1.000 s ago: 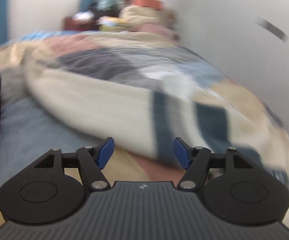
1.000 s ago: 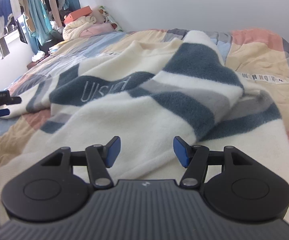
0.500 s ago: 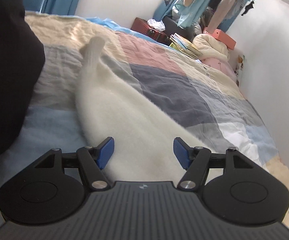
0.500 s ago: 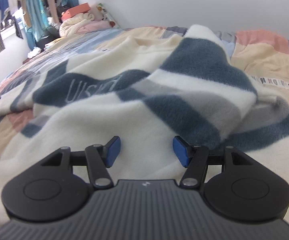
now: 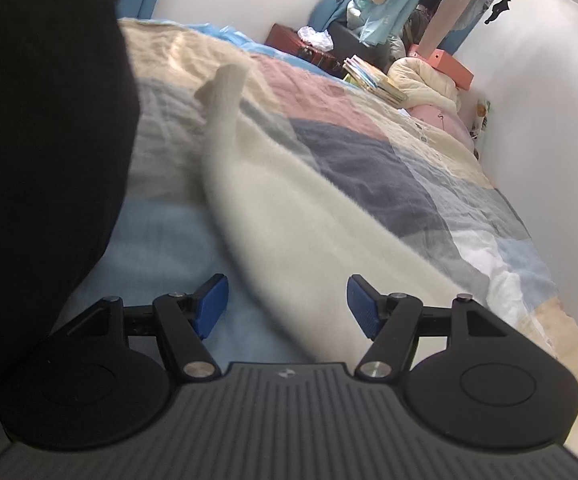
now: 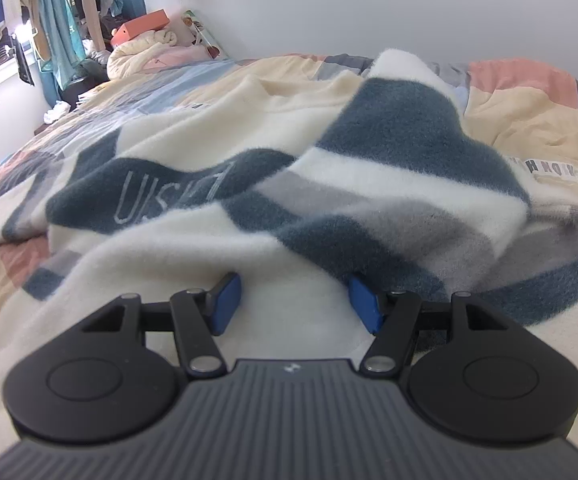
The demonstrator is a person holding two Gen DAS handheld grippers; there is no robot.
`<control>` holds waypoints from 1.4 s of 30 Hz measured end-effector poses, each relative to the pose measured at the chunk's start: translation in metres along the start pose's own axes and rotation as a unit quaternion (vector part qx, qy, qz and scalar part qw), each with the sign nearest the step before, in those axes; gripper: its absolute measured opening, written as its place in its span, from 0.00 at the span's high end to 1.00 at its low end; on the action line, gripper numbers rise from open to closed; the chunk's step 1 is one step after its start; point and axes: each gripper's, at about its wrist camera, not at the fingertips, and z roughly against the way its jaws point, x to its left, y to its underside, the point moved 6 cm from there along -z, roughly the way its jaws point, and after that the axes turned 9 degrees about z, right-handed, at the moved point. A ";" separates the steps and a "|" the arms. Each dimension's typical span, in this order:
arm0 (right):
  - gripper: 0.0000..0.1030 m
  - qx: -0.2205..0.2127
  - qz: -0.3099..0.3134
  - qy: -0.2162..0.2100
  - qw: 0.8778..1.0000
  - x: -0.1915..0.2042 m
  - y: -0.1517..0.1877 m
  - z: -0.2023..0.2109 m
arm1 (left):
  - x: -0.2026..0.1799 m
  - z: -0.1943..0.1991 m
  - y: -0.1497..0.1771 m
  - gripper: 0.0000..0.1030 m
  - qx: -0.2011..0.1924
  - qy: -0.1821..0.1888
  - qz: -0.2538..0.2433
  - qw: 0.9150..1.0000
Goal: Fold large clothes
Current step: 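Grasp the cream sleeve with the left gripper and lift it, then fold the held sleeve onto the sweater body and open the left gripper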
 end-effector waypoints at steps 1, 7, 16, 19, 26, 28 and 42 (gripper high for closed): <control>0.38 0.000 0.001 0.000 1.000 0.000 0.000 0.000 | -0.002 -0.006 -0.004 0.31 -0.005 -0.008 -0.006 1.000; 0.38 -0.003 0.003 0.001 1.000 0.001 -0.001 0.000 | -0.014 -0.031 -0.027 0.32 -0.048 -0.043 -0.031 0.997; 0.38 -0.007 0.008 0.003 1.000 0.001 -0.001 0.001 | -0.074 0.005 -0.055 0.91 -0.089 -0.042 -0.146 0.984; 0.38 -0.012 0.005 0.002 1.000 0.000 -0.002 0.004 | -0.115 0.048 -0.060 0.91 -0.114 0.000 -0.205 0.972; 0.40 -0.041 0.011 0.004 0.999 0.005 -0.009 0.024 | -0.209 0.170 -0.030 0.91 -0.131 0.146 -0.301 0.933; 0.40 -0.058 0.018 0.000 0.998 0.007 -0.012 0.035 | -0.230 0.205 -0.012 0.91 -0.129 0.179 -0.323 0.920; 0.40 -0.169 -0.078 0.015 0.982 -0.052 -0.008 0.134 | -0.259 0.350 0.230 0.91 -0.017 0.346 -0.402 0.848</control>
